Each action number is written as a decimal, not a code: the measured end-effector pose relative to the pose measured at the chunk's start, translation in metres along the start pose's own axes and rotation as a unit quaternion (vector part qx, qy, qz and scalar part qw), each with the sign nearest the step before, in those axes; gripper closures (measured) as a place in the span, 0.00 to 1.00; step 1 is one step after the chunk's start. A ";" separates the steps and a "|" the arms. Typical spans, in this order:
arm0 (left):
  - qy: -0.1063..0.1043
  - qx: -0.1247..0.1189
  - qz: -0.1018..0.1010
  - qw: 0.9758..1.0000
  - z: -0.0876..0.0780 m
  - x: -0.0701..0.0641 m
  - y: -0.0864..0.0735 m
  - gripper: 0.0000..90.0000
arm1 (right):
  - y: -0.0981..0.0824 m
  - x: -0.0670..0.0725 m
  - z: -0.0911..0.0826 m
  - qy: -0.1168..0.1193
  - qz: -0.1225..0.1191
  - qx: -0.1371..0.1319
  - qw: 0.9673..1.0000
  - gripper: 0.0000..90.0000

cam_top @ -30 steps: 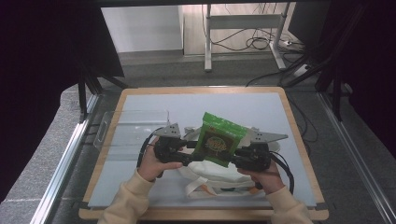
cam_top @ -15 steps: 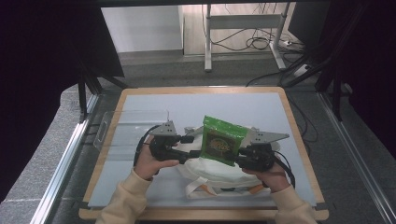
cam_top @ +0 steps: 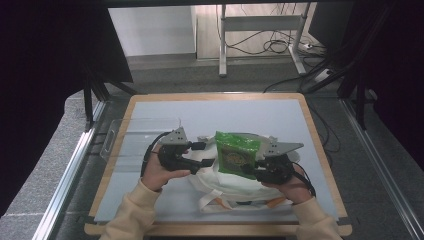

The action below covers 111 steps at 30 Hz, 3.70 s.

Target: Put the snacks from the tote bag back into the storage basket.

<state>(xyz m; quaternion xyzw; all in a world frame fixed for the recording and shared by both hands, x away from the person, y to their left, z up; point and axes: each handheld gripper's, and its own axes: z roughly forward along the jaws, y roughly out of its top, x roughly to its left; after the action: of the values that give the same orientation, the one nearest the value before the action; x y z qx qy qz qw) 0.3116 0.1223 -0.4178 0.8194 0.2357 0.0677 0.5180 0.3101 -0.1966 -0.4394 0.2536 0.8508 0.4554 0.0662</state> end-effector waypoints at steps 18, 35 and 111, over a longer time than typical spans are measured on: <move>-0.020 0.037 0.069 0.997 0.000 0.001 0.048 0.34 | 0.007 -0.002 0.007 0.006 -0.061 0.049 0.997 0.79; -0.089 0.155 0.143 0.974 0.034 -0.003 0.054 0.73 | 0.012 0.007 0.012 0.012 -0.102 0.066 0.992 0.79; -0.021 0.093 0.105 0.990 -0.052 0.030 0.066 0.84 | -0.011 -0.009 -0.026 -0.015 -0.013 -0.017 1.000 0.39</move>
<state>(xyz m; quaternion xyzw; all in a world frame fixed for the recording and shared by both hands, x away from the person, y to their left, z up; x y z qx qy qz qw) 0.3409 0.1551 -0.3399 0.8856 0.1430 0.0824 0.4342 0.3047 -0.2250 -0.4342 0.2483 0.8453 0.4648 0.0886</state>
